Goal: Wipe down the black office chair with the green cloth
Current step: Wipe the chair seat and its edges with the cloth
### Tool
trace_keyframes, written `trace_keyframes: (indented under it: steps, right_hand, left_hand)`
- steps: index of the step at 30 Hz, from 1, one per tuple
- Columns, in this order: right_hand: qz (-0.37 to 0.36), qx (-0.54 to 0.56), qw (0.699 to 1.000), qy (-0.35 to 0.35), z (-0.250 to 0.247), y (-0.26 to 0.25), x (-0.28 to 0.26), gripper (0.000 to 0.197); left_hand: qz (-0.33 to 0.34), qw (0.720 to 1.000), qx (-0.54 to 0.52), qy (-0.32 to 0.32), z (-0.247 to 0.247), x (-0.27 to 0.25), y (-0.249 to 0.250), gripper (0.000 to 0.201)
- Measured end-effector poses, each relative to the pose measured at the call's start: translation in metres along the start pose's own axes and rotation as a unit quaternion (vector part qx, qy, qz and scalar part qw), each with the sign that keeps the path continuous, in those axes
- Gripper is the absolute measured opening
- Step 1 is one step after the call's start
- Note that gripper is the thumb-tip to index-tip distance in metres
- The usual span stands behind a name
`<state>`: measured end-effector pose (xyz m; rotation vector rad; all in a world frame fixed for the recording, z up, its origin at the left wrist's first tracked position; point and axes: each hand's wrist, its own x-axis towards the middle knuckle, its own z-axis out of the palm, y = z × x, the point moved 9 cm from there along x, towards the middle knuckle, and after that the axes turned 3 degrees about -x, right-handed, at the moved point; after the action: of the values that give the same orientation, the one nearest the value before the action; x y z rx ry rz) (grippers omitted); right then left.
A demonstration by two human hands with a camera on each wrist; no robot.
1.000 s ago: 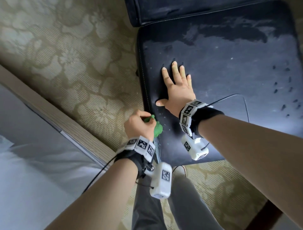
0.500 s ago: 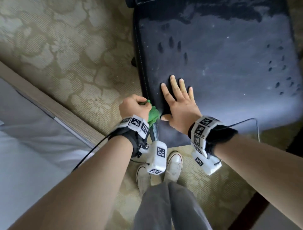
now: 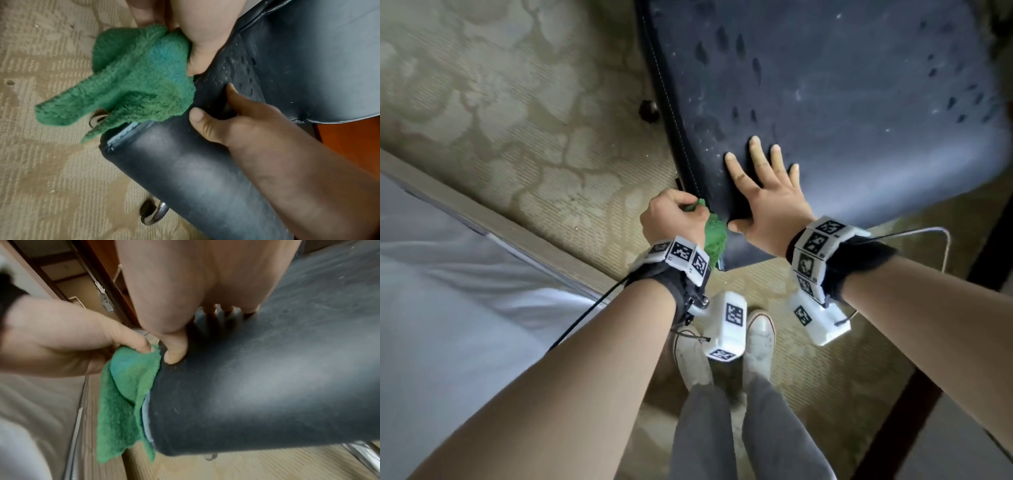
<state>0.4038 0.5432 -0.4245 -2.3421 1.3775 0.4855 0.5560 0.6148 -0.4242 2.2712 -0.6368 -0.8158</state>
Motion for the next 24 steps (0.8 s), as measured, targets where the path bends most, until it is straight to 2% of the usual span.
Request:
trace_keyframes:
  steps: [12, 19, 24]
  right_hand:
    - [-0.001, -0.001, 0.999, 0.044, 0.007, 0.004, 0.000, 0.097]
    - [-0.009, 0.001, 0.998, 0.054, 0.008, 0.005, 0.000, 0.095]
    - [-0.023, -0.004, 0.996, 0.087, 0.005, 0.005, -0.007, 0.090]
  left_hand:
    - [0.000, 0.994, -0.061, 0.085, 0.011, -0.056, -0.040, 0.016]
    - [0.036, 0.990, -0.079, 0.114, 0.019, -0.082, -0.057, 0.018]
    - [0.024, 0.992, -0.083, 0.092, 0.027, -0.082, -0.075, 0.016]
